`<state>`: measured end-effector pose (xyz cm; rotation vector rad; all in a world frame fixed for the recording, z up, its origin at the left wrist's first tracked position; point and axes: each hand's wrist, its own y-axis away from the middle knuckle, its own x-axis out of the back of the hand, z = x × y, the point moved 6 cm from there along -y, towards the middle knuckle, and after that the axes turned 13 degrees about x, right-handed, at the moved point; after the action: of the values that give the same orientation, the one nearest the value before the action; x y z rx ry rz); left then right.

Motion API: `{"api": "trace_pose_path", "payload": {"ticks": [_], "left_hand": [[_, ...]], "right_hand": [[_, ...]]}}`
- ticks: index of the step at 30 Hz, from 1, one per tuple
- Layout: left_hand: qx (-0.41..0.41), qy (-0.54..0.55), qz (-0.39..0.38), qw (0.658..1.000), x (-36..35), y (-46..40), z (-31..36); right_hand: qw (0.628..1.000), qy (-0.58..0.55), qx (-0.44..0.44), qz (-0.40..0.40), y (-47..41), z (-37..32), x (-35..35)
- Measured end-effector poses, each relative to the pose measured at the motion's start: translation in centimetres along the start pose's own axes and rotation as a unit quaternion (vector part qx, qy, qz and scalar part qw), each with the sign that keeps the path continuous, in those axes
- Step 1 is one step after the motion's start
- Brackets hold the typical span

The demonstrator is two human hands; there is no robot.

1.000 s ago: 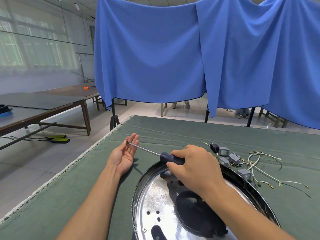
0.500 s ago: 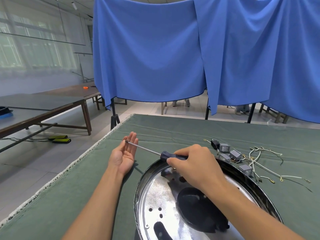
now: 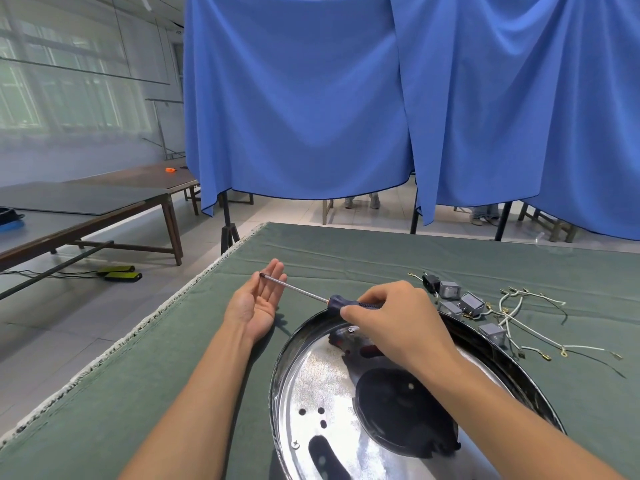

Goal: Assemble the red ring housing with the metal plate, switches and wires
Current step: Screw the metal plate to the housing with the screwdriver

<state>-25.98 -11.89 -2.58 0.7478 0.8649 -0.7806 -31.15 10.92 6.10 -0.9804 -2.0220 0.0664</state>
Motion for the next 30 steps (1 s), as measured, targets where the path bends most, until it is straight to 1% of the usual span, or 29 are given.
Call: {"api": "trace_pose_path", "payload": {"ticks": [3,8,11,13,15,16,17,18,21,23,26,27,28,30], "left_hand": [[0.014,-0.01,0.011,1.0,-0.8,0.3,-0.3],[0.009,-0.048,0.043,0.998,-2.1,0.9,-0.7],[0.025,-0.145,0.085,0.986,-2.5,1.4,-0.8],[0.037,-0.19,0.108,0.975,-2.8,1.8,-0.9],[0.057,-0.159,0.103,0.98,-3.7,2.5,-0.8],[0.064,-0.132,0.094,0.985,-4.4,3.1,-0.7],[0.065,-0.108,0.082,0.989,-5.3,3.7,-0.6],[0.058,-0.093,0.066,0.992,-6.3,4.5,-0.3],[0.046,-0.101,0.021,0.994,-9.4,7.0,-0.3],[0.051,-0.119,0.009,0.992,-10.5,8.3,-1.0],[0.073,-0.163,0.012,0.984,-10.8,9.7,-2.9],[0.084,-0.183,0.014,0.979,-10.7,10.0,-3.6],[0.095,-0.203,0.016,0.974,-10.7,10.3,-4.4],[0.107,-0.256,0.022,0.96,-10.7,10.6,-5.5]], "right_hand": [[1.0,-0.014,-0.011,0.002,-0.1,0.3,-0.1],[0.995,-0.088,-0.047,0.015,-0.3,1.1,0.3],[0.979,-0.178,-0.092,0.048,-0.4,2.0,1.2],[0.952,-0.272,-0.117,0.074,-0.4,2.0,2.0],[0.899,-0.407,-0.118,0.106,-0.2,1.6,2.7],[0.869,-0.469,-0.102,0.122,-0.1,1.1,3.1],[0.846,-0.509,-0.076,0.135,0.1,0.6,3.6],[0.836,-0.526,-0.044,0.147,0.3,0.1,4.1],[0.834,-0.52,0.044,0.181,1.1,-1.7,5.4],[0.845,-0.492,0.072,0.195,1.5,-2.5,6.0],[0.892,-0.388,0.094,0.211,2.4,-3.3,7.2],[0.903,-0.36,0.096,0.215,2.6,-3.2,7.5],[0.907,-0.348,0.094,0.216,2.8,-3.1,7.7],[0.903,-0.368,0.079,0.21,3.3,-2.5,7.9]]}}
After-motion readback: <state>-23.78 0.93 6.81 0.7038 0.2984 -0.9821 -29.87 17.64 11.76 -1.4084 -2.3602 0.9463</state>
